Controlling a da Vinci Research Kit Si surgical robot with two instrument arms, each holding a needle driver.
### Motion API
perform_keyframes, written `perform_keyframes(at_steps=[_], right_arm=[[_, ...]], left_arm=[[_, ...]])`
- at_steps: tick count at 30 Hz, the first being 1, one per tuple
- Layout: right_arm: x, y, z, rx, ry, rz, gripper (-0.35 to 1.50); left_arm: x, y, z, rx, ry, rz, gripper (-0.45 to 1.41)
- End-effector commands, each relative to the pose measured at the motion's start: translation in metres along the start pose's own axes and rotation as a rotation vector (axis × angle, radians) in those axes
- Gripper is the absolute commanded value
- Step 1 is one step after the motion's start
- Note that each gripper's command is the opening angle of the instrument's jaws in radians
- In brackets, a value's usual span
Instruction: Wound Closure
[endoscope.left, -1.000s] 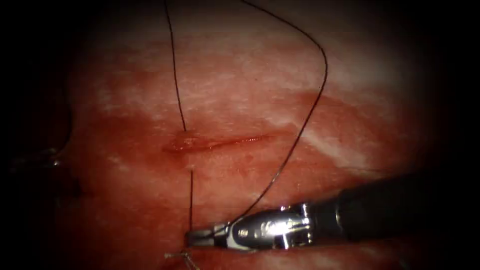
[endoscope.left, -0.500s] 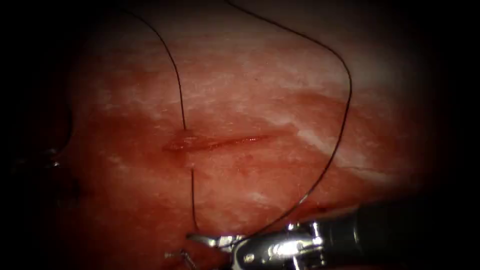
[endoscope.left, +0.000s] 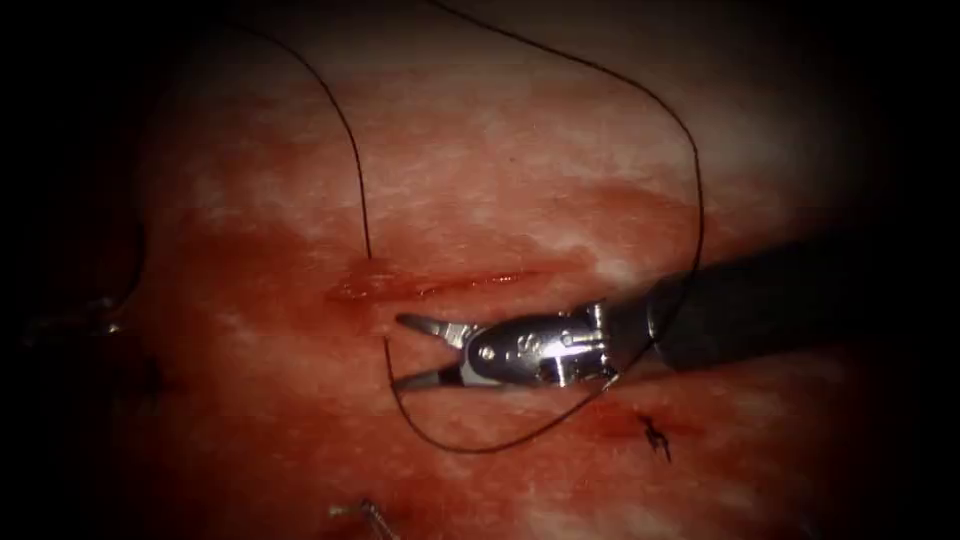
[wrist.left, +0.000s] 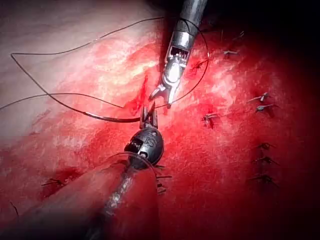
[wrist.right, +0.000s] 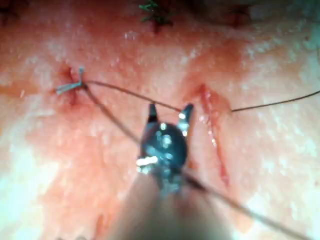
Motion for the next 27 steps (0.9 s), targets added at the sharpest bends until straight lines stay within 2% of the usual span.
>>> perform_keyframes(at_steps=[1, 7, 8, 9, 10, 13, 17, 25, 26, 27], right_arm=[[-0.0007, -0.0006, 0.001, 0.01, 0.005, -0.002, 0.64], [-0.0004, -0.0008, 0.0014, 0.013, 0.007, -0.003, 0.64], [-0.0003, -0.0007, 0.0014, 0.013, 0.007, -0.002, 0.56], [-0.0003, -0.0007, 0.0013, 0.019, 0.01, -0.002, 0.26], [-0.0003, -0.0008, 0.0013, 0.036, 0.018, -0.002, -0.35], [-0.0002, -0.0011, 0.001, 0.041, 0.019, -0.004, -0.35], [0.0006, -0.0028, 0.0001, 0.066, 0.021, -0.018, -0.35], [0.0053, -0.009, -0.0019, 0.129, 0.05, -0.04, -0.35], [0.0053, -0.009, -0.0019, 0.129, 0.05, -0.04, -0.35], [0.0065, -0.0106, -0.0025, 0.146, 0.055, -0.046, -0.35]], left_arm=[[-0.0006, 0.0008, 0.0003, -0.003, -0.001, -0.004, -0.45], [-0.0006, 0.0008, 0.0002, -0.003, -0.001, -0.004, -0.45], [-0.0006, 0.0008, 0.0003, -0.003, -0.001, -0.004, -0.45], [-0.0006, 0.0008, 0.0003, -0.003, -0.001, -0.004, -0.45], [-0.0006, 0.0008, 0.0003, -0.003, -0.001, -0.004, -0.45], [-0.0006, 0.0008, 0.0003, -0.003, -0.001, -0.004, -0.45], [-0.0006, 0.0008, 0.0002, -0.003, -0.001, -0.004, -0.45], [-0.0006, 0.0008, 0.0003, -0.003, -0.001, -0.004, -0.45], [-0.0006, 0.0008, 0.0003, -0.003, -0.001, -0.004, -0.45], [-0.0006, 0.0008, 0.0003, -0.003, -0.001, -0.004, -0.45]])
